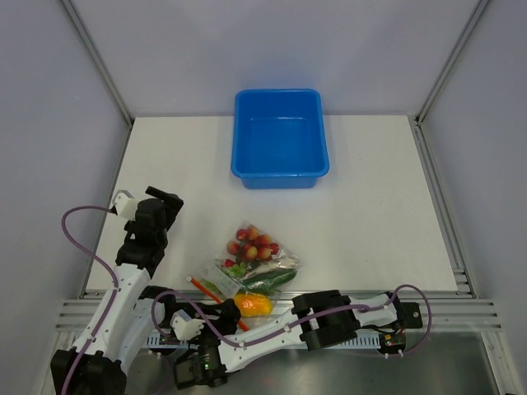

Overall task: Open the zip-top bag and remove the fake food
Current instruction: Pick up the zipper food storage bag at the center of the board.

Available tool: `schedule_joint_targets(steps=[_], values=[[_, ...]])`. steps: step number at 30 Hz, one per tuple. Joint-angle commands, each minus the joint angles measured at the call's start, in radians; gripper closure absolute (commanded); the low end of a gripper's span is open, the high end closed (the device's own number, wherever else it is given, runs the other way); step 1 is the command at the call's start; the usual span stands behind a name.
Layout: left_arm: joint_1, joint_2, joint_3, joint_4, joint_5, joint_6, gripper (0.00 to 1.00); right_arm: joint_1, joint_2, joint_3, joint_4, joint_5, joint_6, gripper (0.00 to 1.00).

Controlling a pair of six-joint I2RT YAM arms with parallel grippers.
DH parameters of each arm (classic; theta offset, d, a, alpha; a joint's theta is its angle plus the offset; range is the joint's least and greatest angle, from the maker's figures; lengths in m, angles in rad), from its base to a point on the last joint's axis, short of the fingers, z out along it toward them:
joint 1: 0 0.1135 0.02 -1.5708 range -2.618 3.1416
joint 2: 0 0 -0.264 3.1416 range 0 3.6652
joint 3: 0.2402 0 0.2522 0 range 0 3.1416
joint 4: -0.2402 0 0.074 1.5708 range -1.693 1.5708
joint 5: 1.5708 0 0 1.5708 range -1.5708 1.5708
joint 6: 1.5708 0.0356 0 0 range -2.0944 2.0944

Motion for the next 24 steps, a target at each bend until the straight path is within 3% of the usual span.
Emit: schedule_joint_targets(steps=[1,6,15,19,24], values=[[0.009,0.002,0.048,0.017,-0.033,0.001,0.01,0.004,0.001,0.01,-0.029,0.043,0.074,0.27],[0.015,0.009,0.056,-0.007,-0.042,-0.007,0.01,0.004,0.033,-0.002,-0.059,0.094,0.119,0.24],[0.02,0.028,0.063,-0.013,-0.035,-0.004,0.01,-0.001,0.133,0.078,-0.27,0.204,0.244,0.22],[0.021,0.029,0.062,-0.009,-0.03,-0.004,0.01,-0.007,0.122,0.047,-0.27,0.235,0.263,0.33],[0.023,0.032,0.062,-0.004,-0.026,-0.002,0.01,-0.007,0.128,0.027,-0.302,0.301,0.322,0.58]])
